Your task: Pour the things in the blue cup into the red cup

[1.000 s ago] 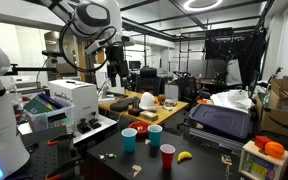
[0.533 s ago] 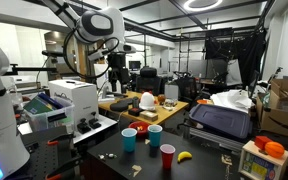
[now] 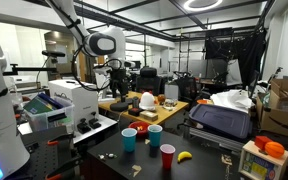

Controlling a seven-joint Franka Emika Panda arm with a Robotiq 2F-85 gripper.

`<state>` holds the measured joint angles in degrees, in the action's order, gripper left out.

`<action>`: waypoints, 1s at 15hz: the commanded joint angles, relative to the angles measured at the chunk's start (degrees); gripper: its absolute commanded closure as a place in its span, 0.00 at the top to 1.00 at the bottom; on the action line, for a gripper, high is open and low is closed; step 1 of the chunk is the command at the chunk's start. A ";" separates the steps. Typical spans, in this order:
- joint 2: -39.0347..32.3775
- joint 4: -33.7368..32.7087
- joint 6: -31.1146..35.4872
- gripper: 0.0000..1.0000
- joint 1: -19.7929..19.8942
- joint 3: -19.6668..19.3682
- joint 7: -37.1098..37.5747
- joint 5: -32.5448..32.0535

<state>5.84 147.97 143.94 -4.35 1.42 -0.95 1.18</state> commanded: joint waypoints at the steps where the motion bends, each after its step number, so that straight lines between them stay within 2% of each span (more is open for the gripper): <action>1: -7.48 -3.83 4.06 1.00 -1.45 2.31 0.24 2.64; 5: -16.40 -8.40 6.91 1.00 -2.42 4.17 2.47 1.59; 8: -22.30 -12.24 6.50 1.00 -2.82 4.99 2.18 2.13; 15: -30.93 -18.53 5.29 1.00 -3.29 5.35 2.53 1.93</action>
<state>-22.51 132.02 150.21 -7.40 6.73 0.48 3.27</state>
